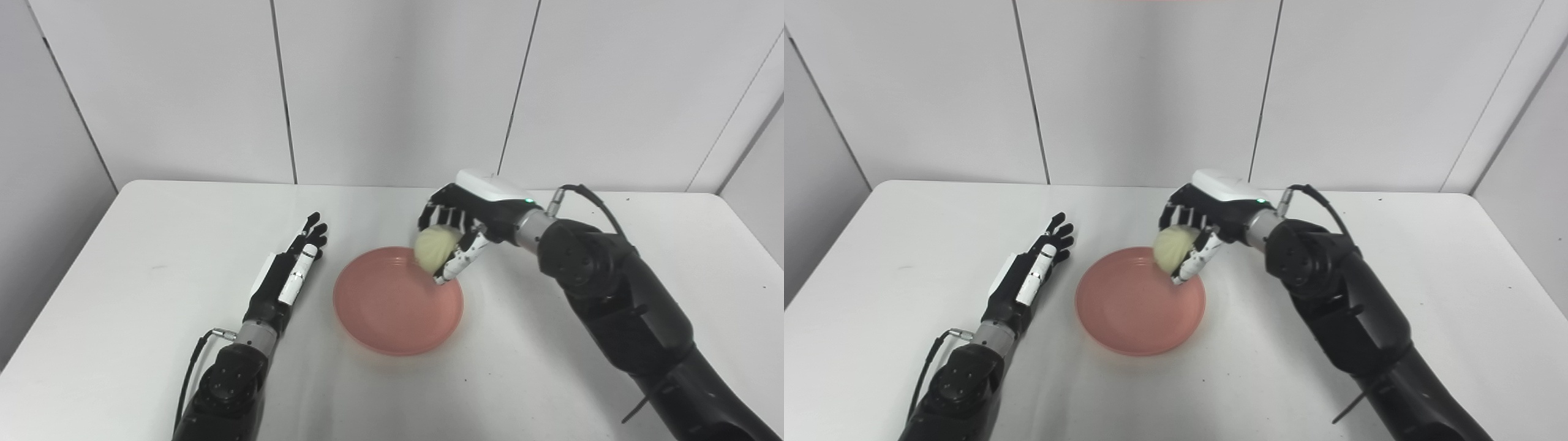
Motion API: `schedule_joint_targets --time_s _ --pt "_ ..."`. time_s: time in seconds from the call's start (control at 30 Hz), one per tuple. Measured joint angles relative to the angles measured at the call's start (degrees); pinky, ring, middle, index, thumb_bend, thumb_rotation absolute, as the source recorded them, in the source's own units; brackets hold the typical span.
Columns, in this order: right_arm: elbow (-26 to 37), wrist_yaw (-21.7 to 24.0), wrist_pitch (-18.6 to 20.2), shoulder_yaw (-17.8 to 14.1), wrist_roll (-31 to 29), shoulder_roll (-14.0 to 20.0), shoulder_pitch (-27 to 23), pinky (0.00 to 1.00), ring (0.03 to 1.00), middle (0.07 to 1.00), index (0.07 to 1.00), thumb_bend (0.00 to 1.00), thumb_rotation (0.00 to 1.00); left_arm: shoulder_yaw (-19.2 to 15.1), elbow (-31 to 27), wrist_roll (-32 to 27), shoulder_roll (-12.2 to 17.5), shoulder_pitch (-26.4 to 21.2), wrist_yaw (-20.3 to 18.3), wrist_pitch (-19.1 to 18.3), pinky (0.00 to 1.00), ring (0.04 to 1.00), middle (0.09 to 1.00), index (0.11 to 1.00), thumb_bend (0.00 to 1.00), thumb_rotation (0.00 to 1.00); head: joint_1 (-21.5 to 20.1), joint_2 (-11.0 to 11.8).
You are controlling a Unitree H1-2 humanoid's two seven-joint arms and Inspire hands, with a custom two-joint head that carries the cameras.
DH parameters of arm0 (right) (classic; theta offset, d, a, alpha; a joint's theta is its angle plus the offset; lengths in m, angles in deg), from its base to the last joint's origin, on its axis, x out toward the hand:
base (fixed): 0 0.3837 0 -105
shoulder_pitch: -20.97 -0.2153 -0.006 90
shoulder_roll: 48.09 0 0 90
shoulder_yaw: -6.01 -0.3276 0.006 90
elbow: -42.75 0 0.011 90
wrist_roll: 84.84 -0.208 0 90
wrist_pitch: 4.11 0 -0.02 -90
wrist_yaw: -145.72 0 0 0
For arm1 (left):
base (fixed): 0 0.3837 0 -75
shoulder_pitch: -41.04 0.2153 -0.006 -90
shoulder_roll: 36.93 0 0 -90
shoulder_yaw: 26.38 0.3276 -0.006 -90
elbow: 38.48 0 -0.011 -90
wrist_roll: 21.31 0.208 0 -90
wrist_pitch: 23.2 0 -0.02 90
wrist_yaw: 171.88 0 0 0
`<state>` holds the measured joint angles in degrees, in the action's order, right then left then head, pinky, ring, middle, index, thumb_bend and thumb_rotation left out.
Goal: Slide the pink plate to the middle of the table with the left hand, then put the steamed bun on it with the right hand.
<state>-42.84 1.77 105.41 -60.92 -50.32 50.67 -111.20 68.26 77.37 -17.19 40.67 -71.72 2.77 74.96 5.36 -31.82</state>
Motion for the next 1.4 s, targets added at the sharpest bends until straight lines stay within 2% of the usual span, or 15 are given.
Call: schedule_joint_targets --time_s 0.17,0.33,0.47,0.6,0.7,0.87,1.13,1.33,1.37,1.4 --pt "0.38 1.54 0.55 2.45 1.73 -2.72 -0.73 0.33 0.417 0.448 0.541 0.51 0.00 0.11 0.54 -0.01 -0.44 -0.36 0.34 0.00 0.92 0.937 0.947 0.955 0.38 1.00 0.79 -0.35" --pt "-0.38 2.00 0.95 3.84 2.87 -4.42 -0.78 0.26 0.341 0.478 0.491 0.52 0.00 0.34 0.78 0.01 -0.62 -0.55 0.56 0.02 0.92 0.936 0.947 0.955 0.39 1.00 0.88 -0.35" --pt "-2.71 1.89 0.83 4.24 2.89 -5.32 -0.74 0.26 0.342 0.479 0.489 0.52 0.00 0.46 0.77 0.00 -0.69 -0.55 0.65 0.02 0.92 0.937 0.949 0.956 0.40 1.00 1.15 -0.88" --pt "-5.45 1.24 -0.16 5.10 2.97 -6.03 -0.40 0.20 0.284 0.475 0.489 0.53 0.00 0.55 0.76 0.02 -0.71 -0.57 0.67 0.02 0.92 0.937 0.950 0.958 0.40 1.00 1.32 -1.05" --pt "-6.68 1.06 -0.21 5.93 3.54 -6.29 -0.26 0.22 0.311 0.476 0.489 0.53 0.00 0.58 0.74 0.01 -0.71 -0.57 0.67 0.02 0.92 0.936 0.951 0.957 0.40 1.00 1.23 -1.14" --pt "-8.93 0.66 -0.26 6.45 4.59 -6.67 -0.21 0.18 0.270 0.474 0.489 0.53 0.00 0.59 0.67 0.00 -0.72 -0.56 0.66 -0.01 0.92 0.943 0.954 0.964 0.39 1.00 1.32 -1.32" --pt "-12.27 -1.65 -1.50 7.13 5.42 -6.87 0.25 0.25 0.353 0.480 0.489 0.53 0.00 0.66 0.48 0.15 -0.72 -0.51 0.67 -0.05 0.93 0.940 0.951 0.961 0.39 1.00 1.32 -1.76" --pt "-12.98 -2.66 -2.50 8.27 7.36 -7.05 0.56 0.21 0.290 0.476 0.492 0.53 0.00 0.80 -0.21 0.29 -0.74 -0.22 0.74 -0.32 0.92 0.938 0.948 0.958 0.39 1.00 1.32 -1.84" --pt "-12.50 -2.63 -2.49 8.70 8.11 -7.03 0.57 0.19 0.281 0.475 0.640 0.55 0.00 0.80 -0.27 0.29 -0.74 -0.20 0.74 -0.39 0.92 0.940 0.948 0.960 0.39 1.00 1.32 -2.02" --pt "-11.68 -2.49 -2.44 9.09 9.19 -6.99 0.65 0.19 0.277 0.475 0.716 0.55 0.00 0.80 -0.34 0.29 -0.74 -0.19 0.74 -0.44 0.93 0.942 0.948 0.960 0.39 1.00 1.32 -2.02"
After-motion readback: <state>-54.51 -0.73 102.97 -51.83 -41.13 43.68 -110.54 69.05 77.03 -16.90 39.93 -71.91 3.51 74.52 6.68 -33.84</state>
